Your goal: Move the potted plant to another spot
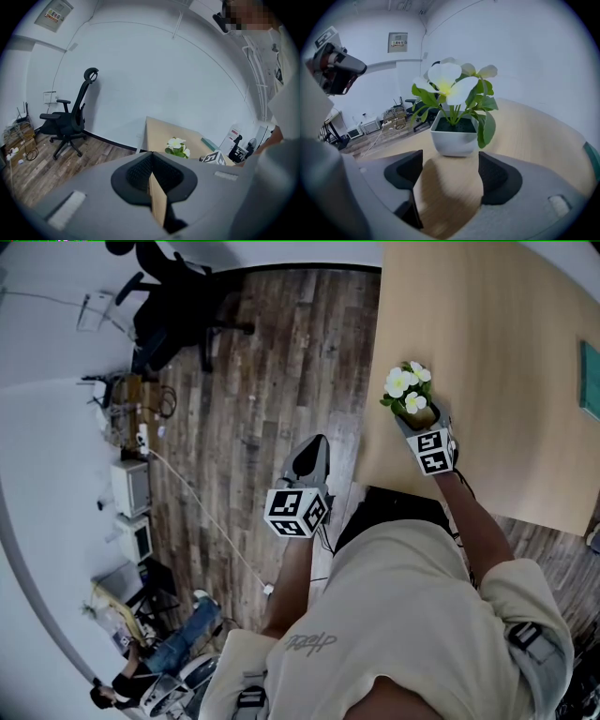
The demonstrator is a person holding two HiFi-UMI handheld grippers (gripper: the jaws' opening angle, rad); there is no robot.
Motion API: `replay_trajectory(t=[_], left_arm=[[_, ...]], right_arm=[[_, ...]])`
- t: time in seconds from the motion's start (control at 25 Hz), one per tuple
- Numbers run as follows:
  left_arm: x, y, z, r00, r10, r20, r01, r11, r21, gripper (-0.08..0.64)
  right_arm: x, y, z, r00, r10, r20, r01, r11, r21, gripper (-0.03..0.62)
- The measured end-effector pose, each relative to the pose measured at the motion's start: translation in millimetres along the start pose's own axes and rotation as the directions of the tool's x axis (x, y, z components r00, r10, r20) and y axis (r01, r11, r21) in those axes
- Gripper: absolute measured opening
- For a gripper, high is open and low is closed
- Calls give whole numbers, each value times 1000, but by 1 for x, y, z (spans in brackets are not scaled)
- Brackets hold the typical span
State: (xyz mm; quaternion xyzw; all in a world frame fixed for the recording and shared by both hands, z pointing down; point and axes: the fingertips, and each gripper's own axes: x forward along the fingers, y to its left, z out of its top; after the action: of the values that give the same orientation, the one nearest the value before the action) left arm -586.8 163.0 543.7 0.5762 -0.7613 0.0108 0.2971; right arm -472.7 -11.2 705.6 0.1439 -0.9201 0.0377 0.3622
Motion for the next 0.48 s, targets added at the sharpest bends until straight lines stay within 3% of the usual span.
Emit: replay_trajectory(t=[0.28,0.48], left_arm=[[-5,-7,4,999,-24,44,22,998,51,17],[-7,-18,-7,997,-66,36,64,996,58,17]], right_arm=[[-32,4,-2,1000,-3,22,3,999,-36,366],[-65,12,10,998,-13,66,14,1000,-1,353]])
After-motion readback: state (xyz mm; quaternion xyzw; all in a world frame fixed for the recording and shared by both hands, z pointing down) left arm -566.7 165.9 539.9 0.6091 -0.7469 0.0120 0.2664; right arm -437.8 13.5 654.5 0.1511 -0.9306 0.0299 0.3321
